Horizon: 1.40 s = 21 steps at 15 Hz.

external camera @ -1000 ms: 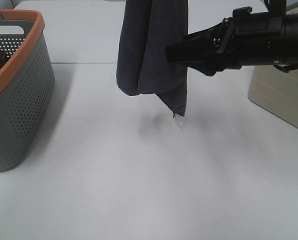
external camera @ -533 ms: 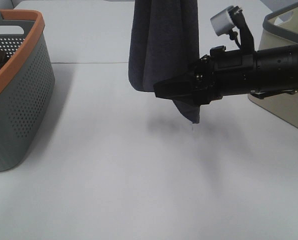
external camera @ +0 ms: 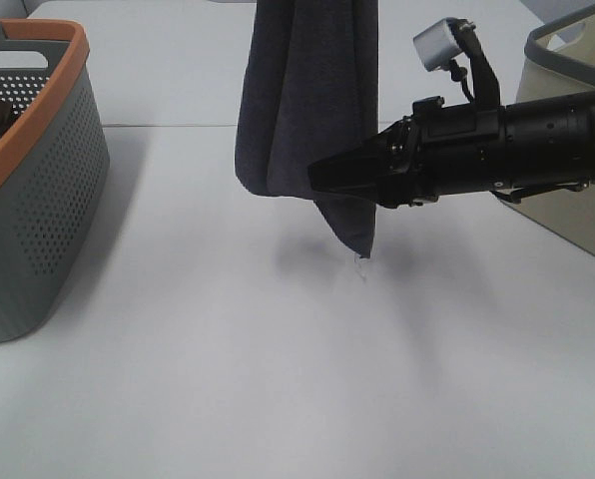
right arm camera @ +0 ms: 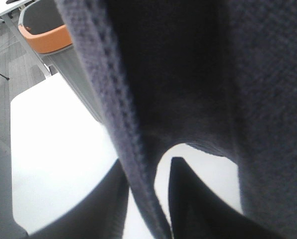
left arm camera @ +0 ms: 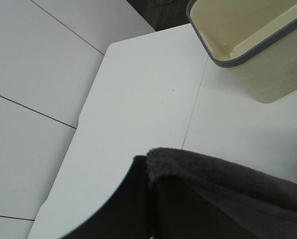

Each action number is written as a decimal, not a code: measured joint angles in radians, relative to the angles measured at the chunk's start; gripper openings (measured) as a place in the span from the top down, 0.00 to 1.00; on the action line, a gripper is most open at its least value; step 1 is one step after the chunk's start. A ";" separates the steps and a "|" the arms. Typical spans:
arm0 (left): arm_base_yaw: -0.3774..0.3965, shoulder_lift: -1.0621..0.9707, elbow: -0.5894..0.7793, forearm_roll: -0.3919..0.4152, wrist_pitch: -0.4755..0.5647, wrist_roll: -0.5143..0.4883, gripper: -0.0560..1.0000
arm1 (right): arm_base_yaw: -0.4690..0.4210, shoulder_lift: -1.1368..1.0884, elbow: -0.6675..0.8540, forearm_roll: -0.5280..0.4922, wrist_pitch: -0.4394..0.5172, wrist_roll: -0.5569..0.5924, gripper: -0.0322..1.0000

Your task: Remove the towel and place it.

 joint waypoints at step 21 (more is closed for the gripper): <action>0.059 0.098 -0.002 0.288 0.205 -0.693 0.95 | 0.000 -0.206 -0.662 -1.537 0.302 1.533 0.97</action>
